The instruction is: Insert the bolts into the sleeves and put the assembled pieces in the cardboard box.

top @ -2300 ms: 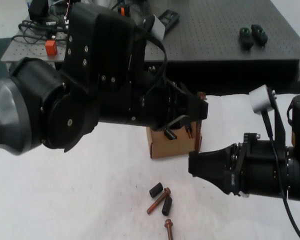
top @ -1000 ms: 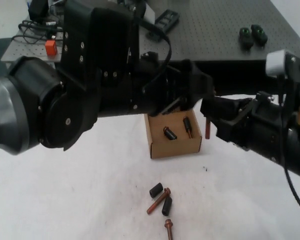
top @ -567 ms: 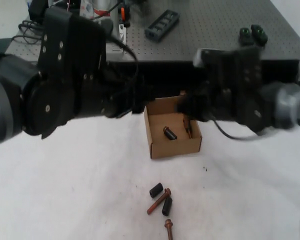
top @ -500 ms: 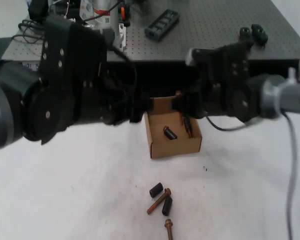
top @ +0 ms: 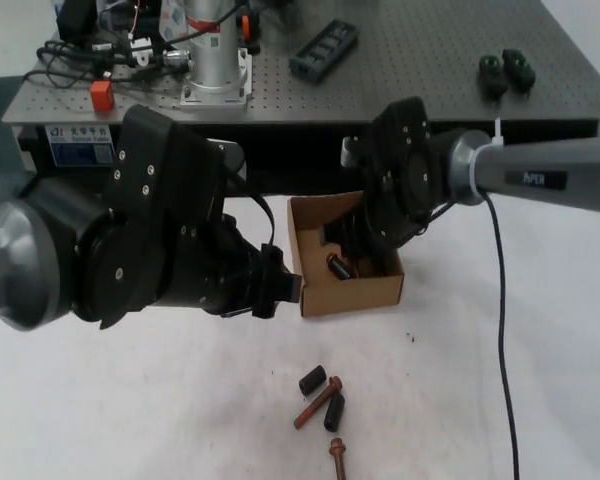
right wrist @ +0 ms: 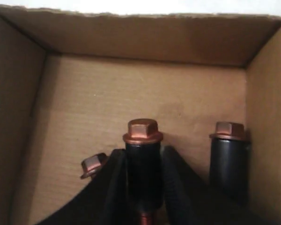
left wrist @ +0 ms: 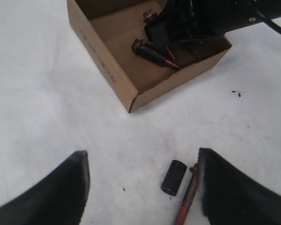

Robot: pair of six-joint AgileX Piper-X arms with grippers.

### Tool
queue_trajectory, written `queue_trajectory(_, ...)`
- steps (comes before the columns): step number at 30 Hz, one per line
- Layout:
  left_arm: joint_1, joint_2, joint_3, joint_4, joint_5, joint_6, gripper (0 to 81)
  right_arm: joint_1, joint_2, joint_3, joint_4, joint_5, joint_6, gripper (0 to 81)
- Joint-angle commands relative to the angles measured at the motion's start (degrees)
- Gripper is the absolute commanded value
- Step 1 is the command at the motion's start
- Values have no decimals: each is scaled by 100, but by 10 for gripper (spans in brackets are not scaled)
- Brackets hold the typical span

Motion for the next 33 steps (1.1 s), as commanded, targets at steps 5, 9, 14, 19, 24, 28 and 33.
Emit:
queue_trajectory(5,12,2,-19,-31,-174,80,474,-19,-572,-125,-90,-480,-57,310)
queue_trajectory(9,28,2,-19,82,-476,259,474,-19,-1537,67,538,-523,-156,284)
queue_trajectory(14,27,2,-19,201,-1015,258,474,207,-2749,1233,1679,-523,56,283)
queue_trajectory(19,131,2,-19,332,-1327,218,460,928,-3358,2724,1785,-481,432,283)
queue_trajectory(24,333,-76,-15,452,-1330,207,375,1769,-3278,3396,1614,-140,839,283)
queue_trajectory(28,437,-274,76,467,-1330,207,372,2084,-3062,3474,1321,-4,1192,283)
queue_trajectory(33,497,-500,227,502,-1319,260,372,2316,-2710,3474,1054,-35,1416,283)
